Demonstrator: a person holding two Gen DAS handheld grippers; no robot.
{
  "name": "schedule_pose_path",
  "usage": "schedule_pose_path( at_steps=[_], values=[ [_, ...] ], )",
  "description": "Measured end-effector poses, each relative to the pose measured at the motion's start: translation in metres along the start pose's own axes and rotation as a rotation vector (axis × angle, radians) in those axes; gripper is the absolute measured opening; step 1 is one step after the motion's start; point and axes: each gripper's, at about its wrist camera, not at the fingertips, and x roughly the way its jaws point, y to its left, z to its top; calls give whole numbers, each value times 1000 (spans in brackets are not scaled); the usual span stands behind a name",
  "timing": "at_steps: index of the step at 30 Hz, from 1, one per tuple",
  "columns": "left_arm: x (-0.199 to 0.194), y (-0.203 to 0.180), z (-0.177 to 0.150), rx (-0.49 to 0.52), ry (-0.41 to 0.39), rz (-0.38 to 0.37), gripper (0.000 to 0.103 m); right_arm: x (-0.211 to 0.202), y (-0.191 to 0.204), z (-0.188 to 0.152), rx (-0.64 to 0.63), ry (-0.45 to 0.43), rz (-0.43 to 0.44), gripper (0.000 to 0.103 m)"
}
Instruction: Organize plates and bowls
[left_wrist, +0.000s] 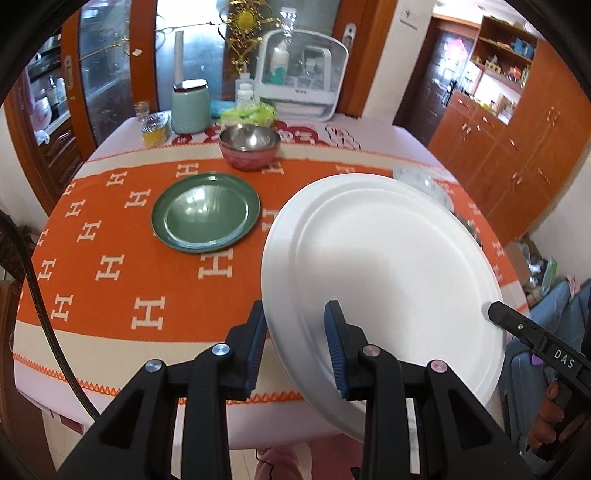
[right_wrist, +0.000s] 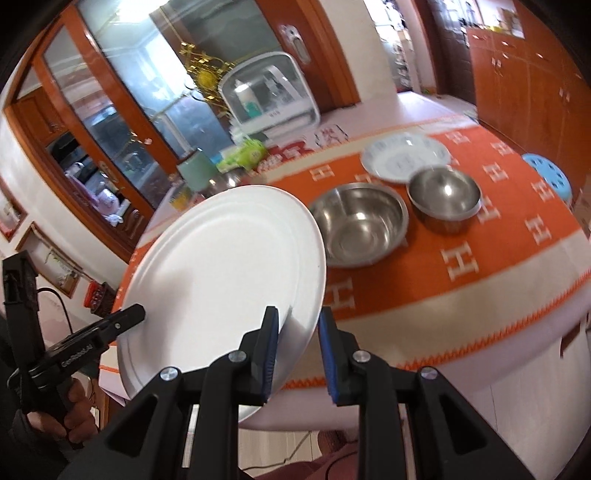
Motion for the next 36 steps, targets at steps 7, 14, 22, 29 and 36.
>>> schedule_pose_path(
  at_steps=[7,14,22,29,36],
  values=[
    [30,9,-18,36,103,5,29,22,-5,-30,57,63,-47,23],
    [59,14,-24,83,205,19,29,49,-8,-46,113,137,-107,23],
    [89,16,-24,122,265,19,29,75,-10,-58,165,192,-183,23],
    [114,9,-21,168,323,20,29,91,-13,-55,171,223,-263,25],
    [137,7,-16,193,393,17,32,106,-20,-45,185,267,-313,25]
  ],
)
